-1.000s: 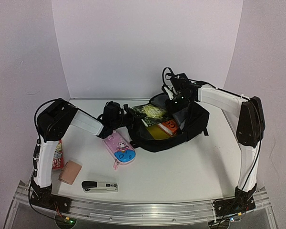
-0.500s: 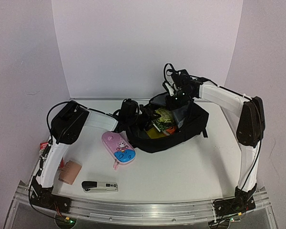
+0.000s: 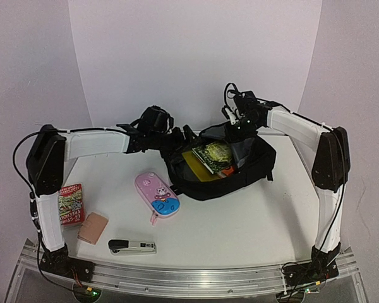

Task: Pack the student bag
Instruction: Place the book in the student bag.

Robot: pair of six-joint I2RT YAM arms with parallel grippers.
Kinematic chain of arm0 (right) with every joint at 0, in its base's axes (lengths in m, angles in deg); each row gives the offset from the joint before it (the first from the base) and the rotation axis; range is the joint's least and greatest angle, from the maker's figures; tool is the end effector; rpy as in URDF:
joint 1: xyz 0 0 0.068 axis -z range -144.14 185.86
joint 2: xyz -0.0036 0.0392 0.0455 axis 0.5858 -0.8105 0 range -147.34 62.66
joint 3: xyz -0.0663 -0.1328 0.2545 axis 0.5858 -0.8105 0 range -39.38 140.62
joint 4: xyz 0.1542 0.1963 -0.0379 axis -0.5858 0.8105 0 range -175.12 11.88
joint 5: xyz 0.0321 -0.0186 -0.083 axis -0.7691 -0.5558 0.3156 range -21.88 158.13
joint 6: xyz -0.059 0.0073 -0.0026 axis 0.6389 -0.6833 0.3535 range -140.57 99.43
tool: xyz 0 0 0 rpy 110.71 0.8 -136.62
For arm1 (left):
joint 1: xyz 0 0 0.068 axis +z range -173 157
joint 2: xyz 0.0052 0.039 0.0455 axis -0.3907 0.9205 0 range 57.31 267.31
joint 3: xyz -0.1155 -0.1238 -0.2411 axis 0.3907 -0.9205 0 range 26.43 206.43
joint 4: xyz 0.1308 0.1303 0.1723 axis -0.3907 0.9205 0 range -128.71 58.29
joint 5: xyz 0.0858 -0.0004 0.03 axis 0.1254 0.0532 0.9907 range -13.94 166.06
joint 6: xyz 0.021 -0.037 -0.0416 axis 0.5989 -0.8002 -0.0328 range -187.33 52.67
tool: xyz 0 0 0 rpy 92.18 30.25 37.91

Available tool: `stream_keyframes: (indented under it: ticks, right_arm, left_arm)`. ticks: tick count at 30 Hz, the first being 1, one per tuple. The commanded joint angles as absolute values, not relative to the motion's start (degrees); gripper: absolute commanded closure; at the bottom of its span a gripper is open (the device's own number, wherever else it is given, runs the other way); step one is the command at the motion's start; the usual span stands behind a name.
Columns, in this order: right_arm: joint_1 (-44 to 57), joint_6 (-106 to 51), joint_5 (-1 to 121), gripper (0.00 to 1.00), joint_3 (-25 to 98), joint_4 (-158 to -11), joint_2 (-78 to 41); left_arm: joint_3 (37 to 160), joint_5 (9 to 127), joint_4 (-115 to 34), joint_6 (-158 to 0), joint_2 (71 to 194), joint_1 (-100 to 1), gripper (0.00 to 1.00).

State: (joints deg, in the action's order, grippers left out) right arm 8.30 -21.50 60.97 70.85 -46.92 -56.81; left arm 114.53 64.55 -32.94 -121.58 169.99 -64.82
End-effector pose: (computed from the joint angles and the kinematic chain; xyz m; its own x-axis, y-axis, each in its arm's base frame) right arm 0.4251 0.2280 0.2980 -0.6616 -0.3271 -0.6748 -0.5230 0.8461 0.1027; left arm 0.3446 -0.3200 0.2754 -0.8544 -0.3026 -0.4224 0.1512 0.6329 -0.7593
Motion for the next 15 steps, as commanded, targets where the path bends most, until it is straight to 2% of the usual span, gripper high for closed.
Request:
stream_keyframes:
  ticks: [1, 3, 4, 9, 12, 15]
  right_arm:
    - [10.0, -21.1, 59.6, 1.0, 69.4, -48.3, -57.5]
    - [10.0, -21.1, 56.7, 0.92, 68.1, -47.8, -57.1]
    - [10.0, -21.2, 55.3, 0.85, 67.7, -47.5, -56.8]
    - [9.9, -22.0, 52.2, 0.41, 66.3, -47.3, -55.2]
    - [9.8, -22.0, 51.4, 0.28, 65.5, -47.2, -54.2]
    - [9.6, -21.8, 50.9, 0.21, 64.6, -47.2, -53.3]
  left_arm:
    - [110.5, 78.7, -13.7, -115.9, 161.0, -62.4, 0.0]
    - [107.3, 82.4, -8.9, -116.2, 157.9, -61.0, 0.0]
    - [105.1, 83.2, -7.5, -116.6, 156.2, -60.1, 0.0]
    - [92.7, 85.7, -5.2, -119.3, 149.1, -55.0, 0.0]
    - [87.6, 89.1, -2.9, -121.3, 146.0, -53.4, 0.0]
    - [82.3, 91.6, -1.4, -123.6, 143.0, -51.6, 0.0]
